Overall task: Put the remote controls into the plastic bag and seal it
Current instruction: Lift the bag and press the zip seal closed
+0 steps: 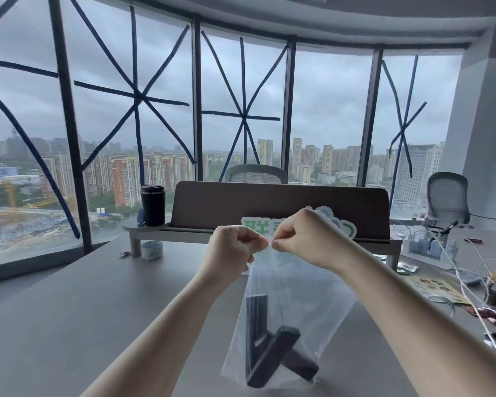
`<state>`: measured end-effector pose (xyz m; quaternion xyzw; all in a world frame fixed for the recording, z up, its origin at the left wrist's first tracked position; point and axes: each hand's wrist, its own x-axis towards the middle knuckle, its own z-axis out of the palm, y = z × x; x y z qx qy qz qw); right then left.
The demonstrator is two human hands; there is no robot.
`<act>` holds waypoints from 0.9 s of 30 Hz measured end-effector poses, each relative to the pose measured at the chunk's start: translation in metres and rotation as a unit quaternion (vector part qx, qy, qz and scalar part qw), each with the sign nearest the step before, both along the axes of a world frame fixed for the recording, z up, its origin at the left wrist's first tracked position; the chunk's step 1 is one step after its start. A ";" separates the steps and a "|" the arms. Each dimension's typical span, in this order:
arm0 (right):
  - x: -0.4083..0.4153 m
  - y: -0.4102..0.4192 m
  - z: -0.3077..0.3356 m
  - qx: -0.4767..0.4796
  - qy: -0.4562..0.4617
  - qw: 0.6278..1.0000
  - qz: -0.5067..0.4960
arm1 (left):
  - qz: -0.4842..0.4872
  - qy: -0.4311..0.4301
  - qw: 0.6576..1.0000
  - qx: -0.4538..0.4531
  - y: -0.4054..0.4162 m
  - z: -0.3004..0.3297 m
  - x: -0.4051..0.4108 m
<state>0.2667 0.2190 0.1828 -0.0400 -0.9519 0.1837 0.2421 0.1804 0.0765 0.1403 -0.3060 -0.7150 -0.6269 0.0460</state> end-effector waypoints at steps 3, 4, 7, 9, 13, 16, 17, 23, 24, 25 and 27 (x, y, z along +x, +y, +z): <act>-0.007 -0.002 -0.001 -0.019 -0.006 1.000 0.014 | 0.004 0.002 1.000 -0.001 -0.002 -0.001 -0.001; -0.009 -0.003 -0.001 -0.022 -0.004 1.000 0.019 | 0.006 0.003 1.000 -0.002 -0.002 -0.001 -0.001; -0.013 -0.005 -0.004 -0.003 -0.005 1.000 0.025 | 0.011 0.003 1.000 -0.001 -0.004 -0.003 -0.003; -0.012 -0.007 -0.004 -0.001 -0.002 1.000 0.026 | 0.013 0.005 1.000 -0.003 -0.005 -0.004 -0.005; -0.011 -0.010 -0.001 0.004 -0.001 1.000 0.023 | 0.018 0.011 1.000 -0.003 -0.008 -0.005 -0.007; -0.013 -0.010 -0.001 0.006 0.004 1.000 0.023 | 0.017 0.014 1.000 0.001 -0.008 -0.004 -0.007; -0.015 -0.010 -0.001 0.010 0.002 1.000 0.023 | 0.017 0.014 1.000 0.001 -0.008 -0.004 -0.007; -0.020 -0.015 -0.004 0.031 0.012 0.999 0.028 | 0.036 0.017 0.999 -0.005 -0.004 -0.007 -0.012; -0.020 -0.015 -0.005 0.034 0.013 0.999 0.029 | 0.038 0.017 0.999 -0.005 -0.004 -0.008 -0.013; -0.020 -0.015 -0.005 0.033 0.013 0.999 0.031 | 0.040 0.016 0.999 -0.003 -0.004 -0.009 -0.013; -0.021 -0.014 -0.006 0.028 0.015 0.999 0.034 | 0.040 0.011 0.999 0.003 -0.005 -0.009 -0.014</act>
